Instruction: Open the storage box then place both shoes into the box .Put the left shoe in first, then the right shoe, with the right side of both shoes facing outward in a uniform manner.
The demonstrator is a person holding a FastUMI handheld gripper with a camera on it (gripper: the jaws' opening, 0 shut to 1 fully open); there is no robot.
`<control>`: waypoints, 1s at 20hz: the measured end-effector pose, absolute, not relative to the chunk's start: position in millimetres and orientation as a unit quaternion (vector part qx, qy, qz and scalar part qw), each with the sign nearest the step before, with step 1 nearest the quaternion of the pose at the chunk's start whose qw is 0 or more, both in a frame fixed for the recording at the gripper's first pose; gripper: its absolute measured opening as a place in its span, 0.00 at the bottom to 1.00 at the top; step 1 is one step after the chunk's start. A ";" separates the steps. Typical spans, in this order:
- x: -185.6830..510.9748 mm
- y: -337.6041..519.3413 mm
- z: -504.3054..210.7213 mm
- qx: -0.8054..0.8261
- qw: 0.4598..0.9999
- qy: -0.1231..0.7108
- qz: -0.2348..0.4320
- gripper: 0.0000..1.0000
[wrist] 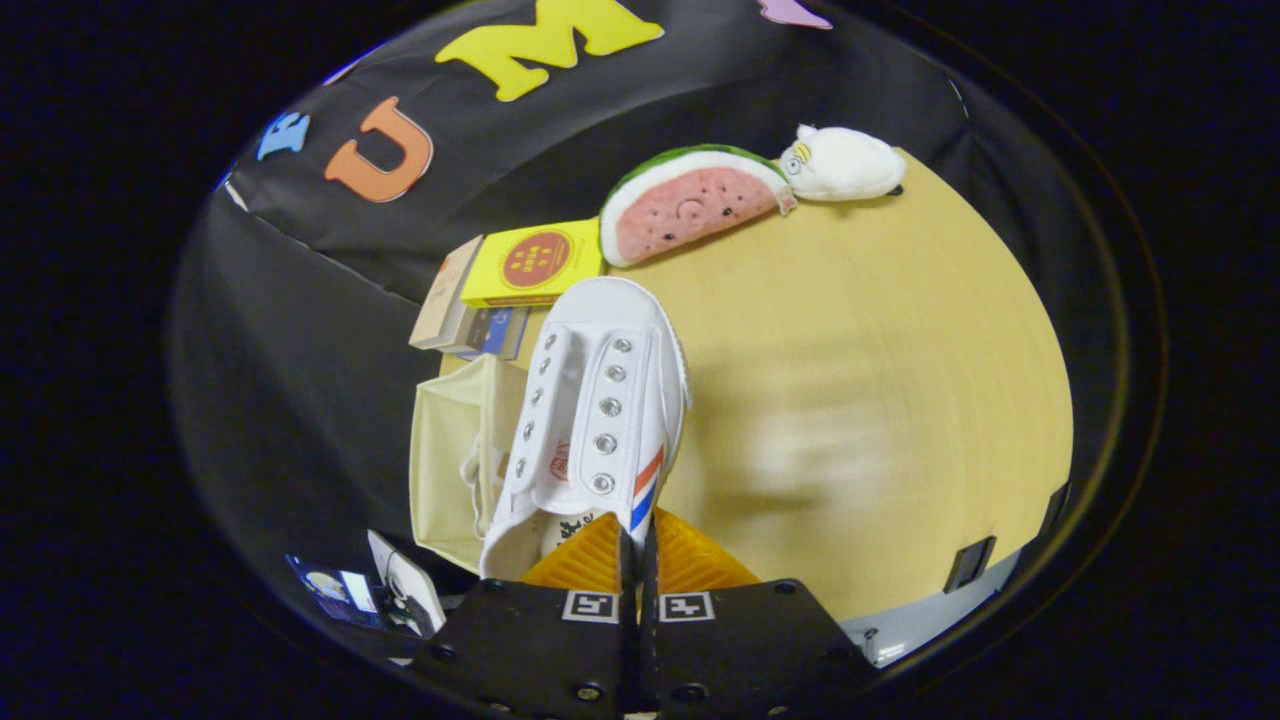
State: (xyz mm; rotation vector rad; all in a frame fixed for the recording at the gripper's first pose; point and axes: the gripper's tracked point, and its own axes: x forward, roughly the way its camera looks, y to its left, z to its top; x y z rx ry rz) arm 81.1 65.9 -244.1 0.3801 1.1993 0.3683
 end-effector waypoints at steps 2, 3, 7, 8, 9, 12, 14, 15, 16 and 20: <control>77.9 92.9 -229.2 0.166 0.794 0.555 0.184 0.00; 76.8 105.8 -224.7 0.157 0.796 0.552 0.189 0.00; 69.5 163.9 -221.3 0.146 0.795 0.554 0.198 0.00; 68.0 177.1 -221.9 0.143 0.795 0.555 0.198 0.00; 65.4 191.3 -223.6 0.141 0.795 0.556 0.199 0.00; 56.5 231.3 -231.6 0.129 0.794 0.556 0.207 0.00; 53.0 247.9 -243.4 0.121 0.795 0.561 0.197 0.00; 51.6 252.7 -250.1 0.119 0.796 0.564 0.185 0.00; 50.4 257.3 -255.0 0.117 0.799 0.564 0.174 0.00; 57.9 261.6 -272.4 0.108 0.821 0.546 0.129 0.00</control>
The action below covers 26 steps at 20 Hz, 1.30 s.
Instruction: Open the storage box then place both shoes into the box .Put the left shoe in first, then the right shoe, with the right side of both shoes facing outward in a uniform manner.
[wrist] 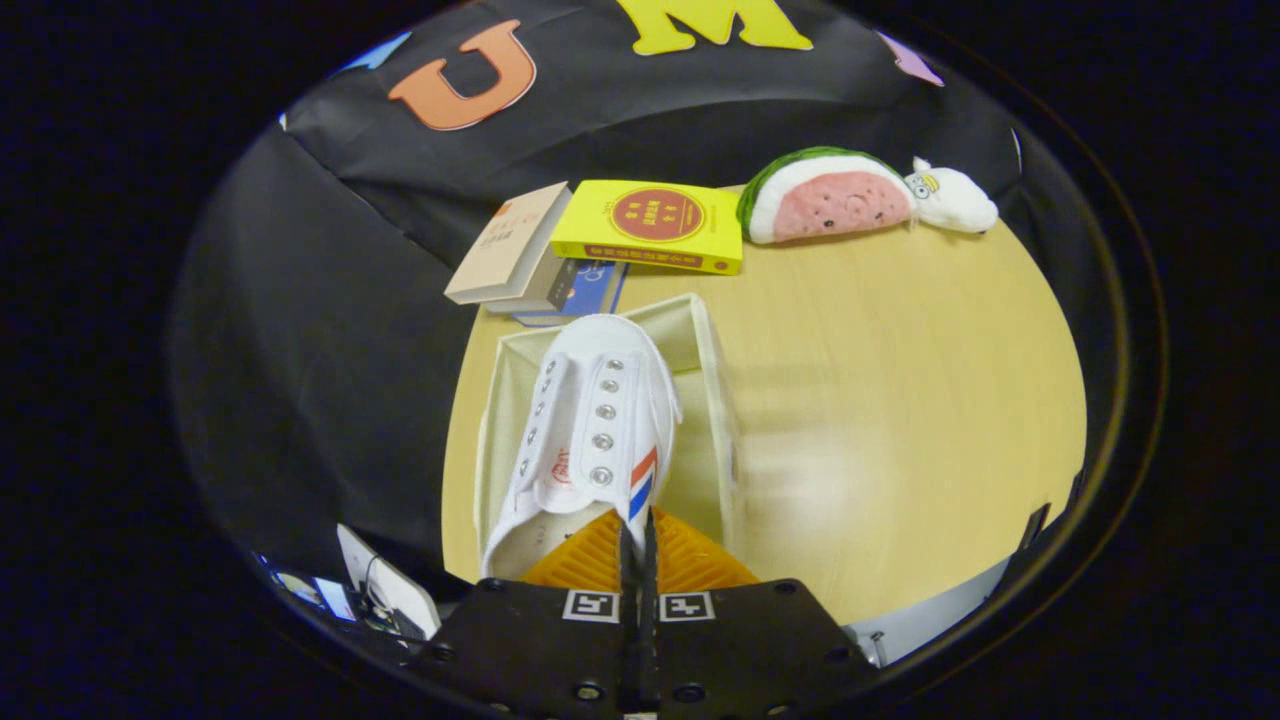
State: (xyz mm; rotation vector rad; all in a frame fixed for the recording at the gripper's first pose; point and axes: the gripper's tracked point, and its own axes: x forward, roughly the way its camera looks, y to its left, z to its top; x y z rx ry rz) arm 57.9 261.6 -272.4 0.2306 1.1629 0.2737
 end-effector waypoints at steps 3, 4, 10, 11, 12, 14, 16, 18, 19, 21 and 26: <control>58.2 253.8 -291.1 0.094 0.824 0.550 0.095 0.00; 59.2 252.6 -295.9 0.097 0.827 0.547 0.085 0.00; 70.4 255.9 -319.6 0.055 0.848 0.525 0.044 0.00; 71.1 259.1 -324.3 0.042 0.850 0.524 0.043 0.00; 71.3 259.4 -326.2 0.034 0.851 0.522 0.044 0.00; 68.8 273.5 -325.9 0.048 0.852 0.517 0.071 0.07; 65.7 273.9 -317.2 0.040 0.860 0.503 0.073 0.31; 68.0 268.5 -298.1 0.026 0.876 0.476 0.075 0.45; 67.9 267.0 -287.8 0.026 0.882 0.464 0.077 0.51; 68.4 259.6 -266.2 0.031 0.893 0.443 0.077 0.66; 60.4 236.3 -206.6 0.044 0.914 0.399 0.065 0.80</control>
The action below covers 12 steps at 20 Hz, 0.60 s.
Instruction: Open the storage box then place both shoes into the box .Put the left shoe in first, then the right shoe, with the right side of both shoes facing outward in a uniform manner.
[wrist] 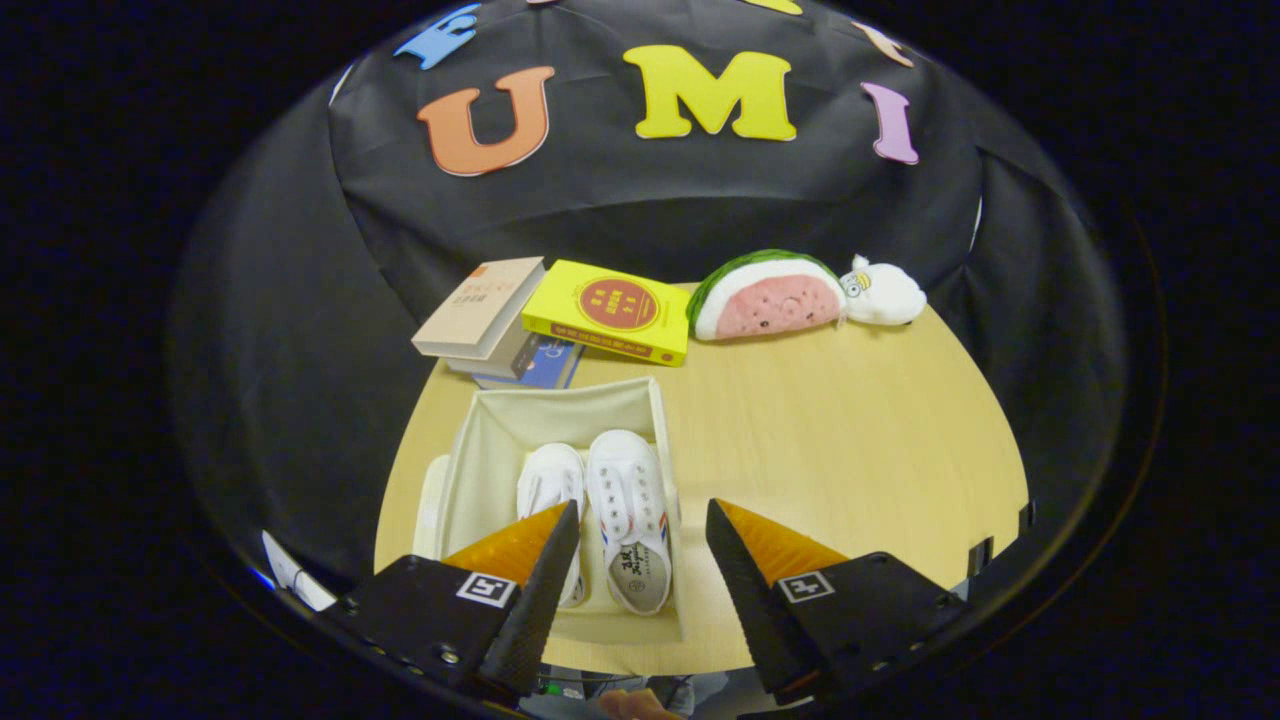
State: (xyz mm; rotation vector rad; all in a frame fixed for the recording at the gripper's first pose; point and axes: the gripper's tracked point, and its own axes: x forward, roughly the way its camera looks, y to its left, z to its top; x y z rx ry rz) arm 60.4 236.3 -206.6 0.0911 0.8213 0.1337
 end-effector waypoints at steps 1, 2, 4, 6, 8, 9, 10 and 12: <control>60.4 228.0 -190.8 0.040 0.922 0.381 0.061 0.82; 61.6 219.1 -174.3 0.032 0.932 0.357 0.053 0.83; 62.4 199.0 -137.2 0.015 0.953 0.302 0.034 0.88; 56.6 179.9 -100.0 0.002 0.968 0.250 0.019 0.88; 46.9 165.1 -62.0 0.008 0.980 0.197 0.013 0.93; 43.1 155.2 -44.9 0.010 0.985 0.170 0.010 0.94; 38.4 141.4 -28.3 0.012 0.990 0.144 0.003 0.96; 29.5 111.8 11.4 0.023 0.997 0.069 -0.010 0.96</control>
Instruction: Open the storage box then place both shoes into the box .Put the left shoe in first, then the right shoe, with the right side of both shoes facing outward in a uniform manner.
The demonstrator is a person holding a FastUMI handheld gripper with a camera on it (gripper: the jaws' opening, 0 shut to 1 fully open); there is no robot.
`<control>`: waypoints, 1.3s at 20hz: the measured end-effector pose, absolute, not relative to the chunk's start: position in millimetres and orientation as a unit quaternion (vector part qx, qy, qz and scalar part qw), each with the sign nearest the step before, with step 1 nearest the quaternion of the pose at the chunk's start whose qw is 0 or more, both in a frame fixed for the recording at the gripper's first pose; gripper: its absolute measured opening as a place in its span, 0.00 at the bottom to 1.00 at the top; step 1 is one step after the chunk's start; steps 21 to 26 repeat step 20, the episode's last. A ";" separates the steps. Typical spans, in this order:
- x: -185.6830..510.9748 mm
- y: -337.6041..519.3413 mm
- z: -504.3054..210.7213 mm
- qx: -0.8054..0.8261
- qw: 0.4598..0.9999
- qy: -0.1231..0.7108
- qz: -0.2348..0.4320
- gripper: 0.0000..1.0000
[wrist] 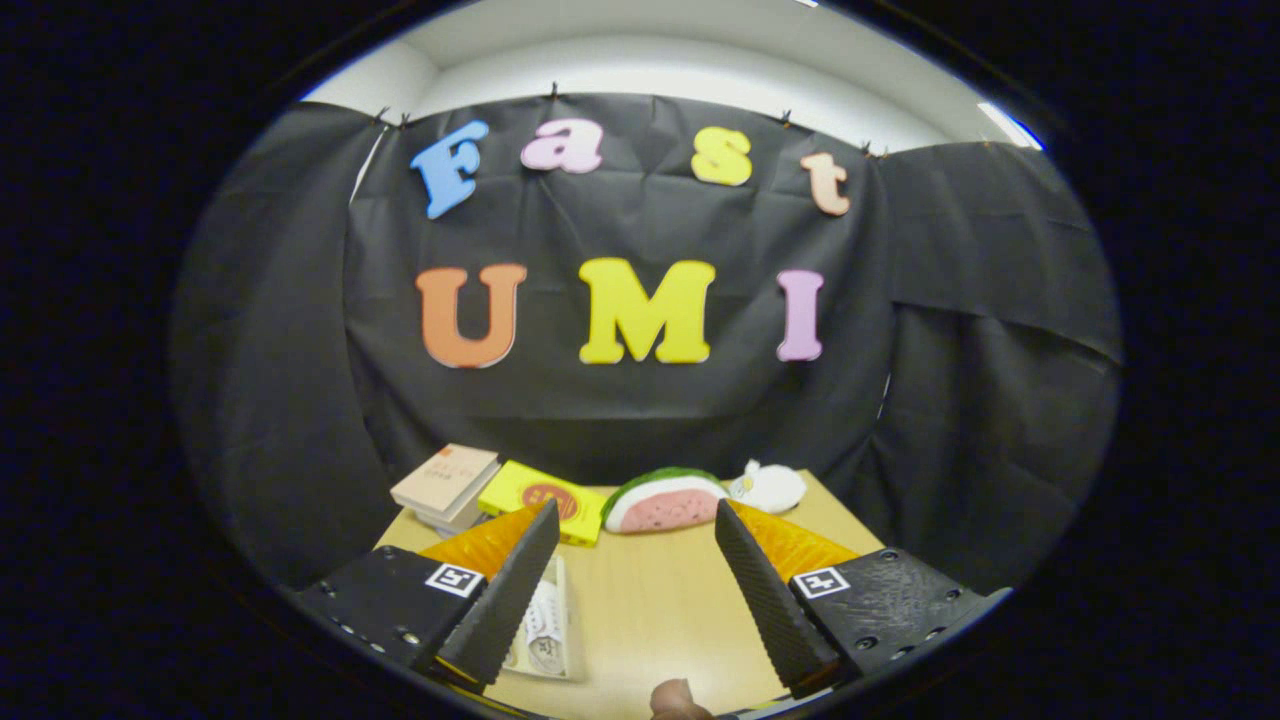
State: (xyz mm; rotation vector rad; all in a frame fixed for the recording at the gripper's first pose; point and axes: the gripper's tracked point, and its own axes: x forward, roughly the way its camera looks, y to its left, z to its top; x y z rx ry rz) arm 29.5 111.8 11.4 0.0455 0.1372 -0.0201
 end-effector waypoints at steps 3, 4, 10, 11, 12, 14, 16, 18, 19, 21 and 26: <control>8.8 81.1 39.1 0.029 1.000 0.006 0.002 0.96; 1.8 68.9 38.0 0.026 1.000 0.007 -0.001 0.96; -21.5 30.5 19.5 0.049 0.997 0.018 0.048 0.95; -23.7 24.2 13.5 0.039 0.997 0.020 0.058 0.95; -26.3 16.6 9.5 0.027 0.997 0.021 0.064 0.96; -32.4 9.7 7.9 0.019 0.996 0.013 0.087 0.96; -31.7 2.2 10.5 0.015 0.995 0.001 0.098 0.96; -29.4 -7.5 10.4 0.010 0.995 -0.004 0.102 0.95; -28.8 -8.8 10.5 0.012 0.994 -0.002 0.108 0.96; -26.9 -9.6 10.2 0.016 0.994 0.000 0.110 0.95; -26.9 -9.6 10.2 0.016 0.994 0.000 0.110 0.95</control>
